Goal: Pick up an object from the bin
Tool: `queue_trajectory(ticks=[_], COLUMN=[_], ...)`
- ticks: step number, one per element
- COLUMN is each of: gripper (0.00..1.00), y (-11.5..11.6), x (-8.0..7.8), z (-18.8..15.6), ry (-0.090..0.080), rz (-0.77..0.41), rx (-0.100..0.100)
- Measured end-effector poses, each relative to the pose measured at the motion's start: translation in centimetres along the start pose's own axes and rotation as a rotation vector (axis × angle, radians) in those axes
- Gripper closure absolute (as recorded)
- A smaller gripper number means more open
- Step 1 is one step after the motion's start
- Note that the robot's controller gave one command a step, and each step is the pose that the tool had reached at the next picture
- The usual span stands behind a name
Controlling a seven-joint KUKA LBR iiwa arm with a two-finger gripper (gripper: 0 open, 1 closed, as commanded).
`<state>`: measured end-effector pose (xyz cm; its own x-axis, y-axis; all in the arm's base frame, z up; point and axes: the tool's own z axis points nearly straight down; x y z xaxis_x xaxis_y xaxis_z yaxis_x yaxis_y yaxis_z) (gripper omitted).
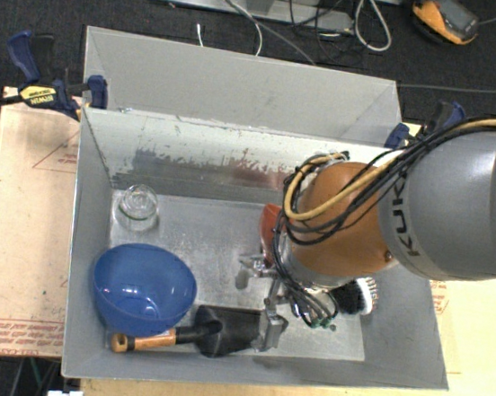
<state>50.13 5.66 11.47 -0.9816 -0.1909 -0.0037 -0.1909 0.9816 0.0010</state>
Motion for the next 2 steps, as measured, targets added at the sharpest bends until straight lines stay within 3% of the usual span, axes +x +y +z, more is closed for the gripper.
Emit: queue_trajectory(ticks=[1,2], gripper=[0.0,0.0], y=[2.2,5.8], x=[-1.4,-1.6], z=[4.5,4.5], ry=[-0.007,0.001], rz=[-0.197,-0.144], rx=[0.003,-0.002])
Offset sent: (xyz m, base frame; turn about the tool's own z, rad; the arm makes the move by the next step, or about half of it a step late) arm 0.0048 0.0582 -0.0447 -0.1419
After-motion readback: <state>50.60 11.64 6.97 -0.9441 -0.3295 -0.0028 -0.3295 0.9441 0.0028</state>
